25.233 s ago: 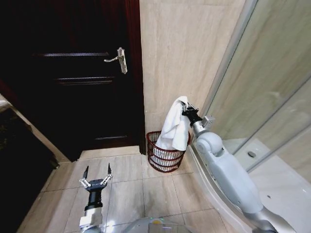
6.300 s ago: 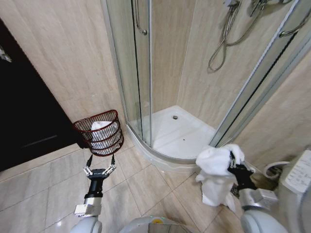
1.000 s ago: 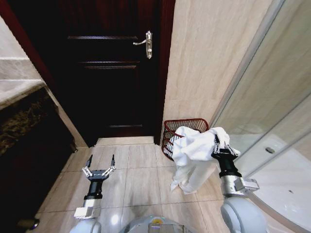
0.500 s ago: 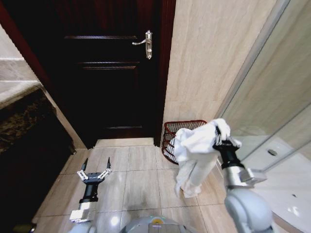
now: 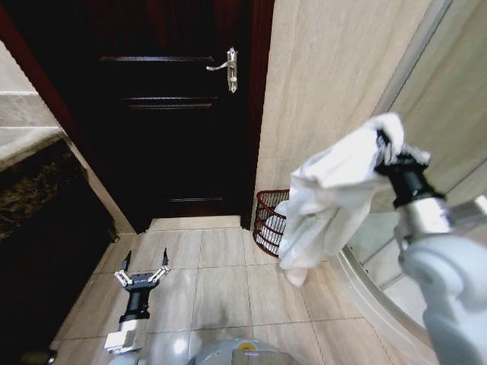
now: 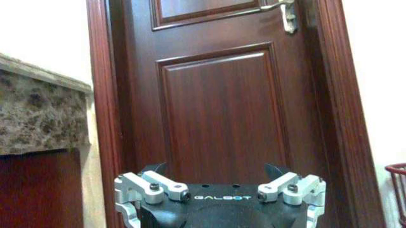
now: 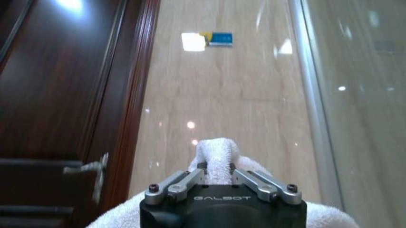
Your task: Discard the used towel into the hamper.
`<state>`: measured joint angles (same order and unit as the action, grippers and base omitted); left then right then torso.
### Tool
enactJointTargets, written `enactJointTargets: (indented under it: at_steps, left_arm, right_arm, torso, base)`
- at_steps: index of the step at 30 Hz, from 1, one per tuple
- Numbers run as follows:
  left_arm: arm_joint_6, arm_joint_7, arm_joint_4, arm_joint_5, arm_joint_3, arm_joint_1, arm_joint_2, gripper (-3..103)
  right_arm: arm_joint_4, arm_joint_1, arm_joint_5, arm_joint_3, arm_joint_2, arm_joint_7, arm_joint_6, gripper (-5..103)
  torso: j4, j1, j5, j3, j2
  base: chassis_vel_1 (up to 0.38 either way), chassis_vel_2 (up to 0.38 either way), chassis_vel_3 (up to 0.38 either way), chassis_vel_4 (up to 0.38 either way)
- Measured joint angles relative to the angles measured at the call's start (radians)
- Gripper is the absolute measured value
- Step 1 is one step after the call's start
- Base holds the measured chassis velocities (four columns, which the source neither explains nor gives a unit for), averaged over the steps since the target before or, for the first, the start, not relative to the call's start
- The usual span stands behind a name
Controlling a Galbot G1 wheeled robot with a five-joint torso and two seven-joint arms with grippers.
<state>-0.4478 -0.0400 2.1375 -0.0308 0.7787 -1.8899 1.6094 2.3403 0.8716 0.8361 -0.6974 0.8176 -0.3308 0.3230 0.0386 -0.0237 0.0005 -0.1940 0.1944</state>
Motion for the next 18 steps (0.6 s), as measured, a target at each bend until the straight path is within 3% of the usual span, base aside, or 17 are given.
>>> enactJointTargets:
  at_steps: [2,7,10,15,16,18]
  left_arm:
    - [-0.001,-0.063,-0.017,-0.052,0.001,0.017,-0.008,100]
    - [0.011,-0.112,-0.039,-0.112,0.007,0.069,-0.050,100]
    - [0.070,-0.138,-0.011,-0.137,0.027,0.108,-0.094,100]
    - [0.142,-0.153,0.050,-0.163,0.034,0.125,-0.140,100]
    - [0.157,-0.155,0.064,-0.168,0.033,0.125,-0.149,100]
    - [0.168,-0.165,0.083,-0.171,0.030,0.121,-0.158,100]
  right_arm:
    - [-0.065,-0.152,0.060,0.045,-0.040,-0.010,0.013,8]
    - [-0.193,-0.374,0.136,0.106,-0.090,0.000,0.039,8]
    - [-0.301,-0.566,0.179,0.156,-0.122,0.041,0.055,8]
    - [-0.415,-0.750,0.228,0.247,-0.141,0.066,0.063,8]
    - [-0.448,-0.808,0.240,0.285,-0.141,0.067,0.068,8]
    - [-0.535,-0.962,0.253,0.396,-0.115,0.066,0.076,8]
  torso:
    - [0.0004,0.000,-0.0009,0.000,0.000]
    - [0.0002,0.000,0.0000,0.000,0.000]
    - [0.0001,0.000,-0.0006,0.000,0.000]
    - [-0.0002,0.000,-0.0001,0.000,0.000]
    - [-0.0002,0.000,0.0009,0.000,0.000]
    - [-0.0002,0.000,-0.0010,0.000,0.000]
  base:
    - [0.000,0.000,0.000,0.000]
    - [0.000,0.000,0.000,0.000]
    - [0.000,0.000,0.000,0.000]
    - [0.000,0.000,0.000,0.000]
    - [0.000,0.000,0.000,0.000]
    - [0.000,0.000,0.000,0.000]
